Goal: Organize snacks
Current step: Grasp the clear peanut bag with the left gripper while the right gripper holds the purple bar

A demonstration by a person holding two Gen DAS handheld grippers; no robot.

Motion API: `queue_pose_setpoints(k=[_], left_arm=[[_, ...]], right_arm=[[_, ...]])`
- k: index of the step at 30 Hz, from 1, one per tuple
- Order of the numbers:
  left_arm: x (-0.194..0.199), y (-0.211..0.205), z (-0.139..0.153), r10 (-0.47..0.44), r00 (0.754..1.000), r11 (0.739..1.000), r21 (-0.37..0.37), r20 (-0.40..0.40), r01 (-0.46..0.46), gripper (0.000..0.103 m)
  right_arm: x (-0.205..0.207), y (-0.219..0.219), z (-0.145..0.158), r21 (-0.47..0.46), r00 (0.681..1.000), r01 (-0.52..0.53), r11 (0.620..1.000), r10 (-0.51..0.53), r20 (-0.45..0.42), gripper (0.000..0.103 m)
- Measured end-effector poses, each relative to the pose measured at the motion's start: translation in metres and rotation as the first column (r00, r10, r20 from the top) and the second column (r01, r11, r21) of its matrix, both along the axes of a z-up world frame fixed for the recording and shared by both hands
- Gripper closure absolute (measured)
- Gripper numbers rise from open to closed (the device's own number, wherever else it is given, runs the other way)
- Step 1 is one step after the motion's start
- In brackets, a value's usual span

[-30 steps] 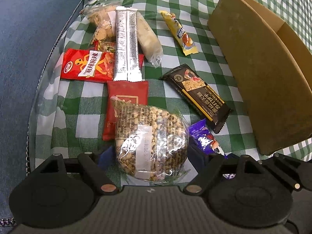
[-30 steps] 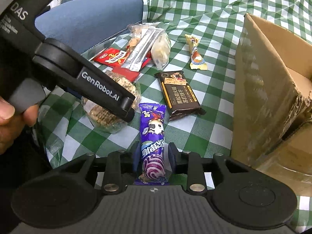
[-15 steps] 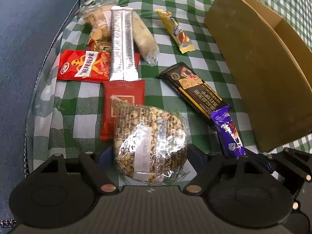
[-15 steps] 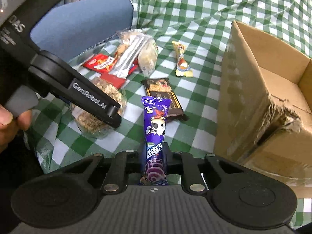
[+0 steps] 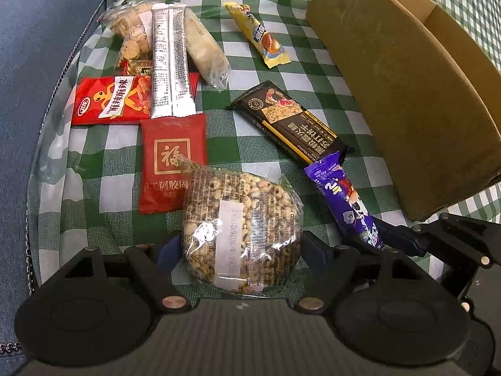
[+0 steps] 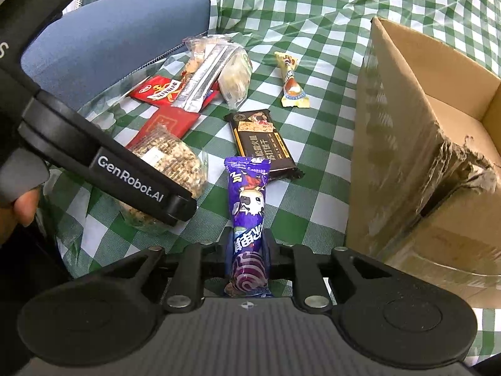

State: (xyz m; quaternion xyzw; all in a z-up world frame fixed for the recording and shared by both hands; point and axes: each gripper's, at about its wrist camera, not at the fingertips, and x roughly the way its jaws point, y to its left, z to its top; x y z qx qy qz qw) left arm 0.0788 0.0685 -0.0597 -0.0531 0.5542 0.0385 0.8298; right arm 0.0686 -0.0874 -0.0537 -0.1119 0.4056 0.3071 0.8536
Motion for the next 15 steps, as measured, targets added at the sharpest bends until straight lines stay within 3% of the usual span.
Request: queue_pose_setpoints(k=[9,15], left_arm=[[0.001,-0.002,0.000,-0.017,1.000,1.000,0.017,0.002,0.017,0.019],[-0.006,-0.001,0.012,-0.003,0.995,1.000,0.023,0.098,0.001,0.020]], right_arm=[[-0.005,0.004,-0.001,-0.037,0.999,-0.029,0.999,0.030,0.044,0.084],[-0.006,-0.001,0.008,-0.006,0.997,-0.015,1.000,0.015,0.075,0.085]])
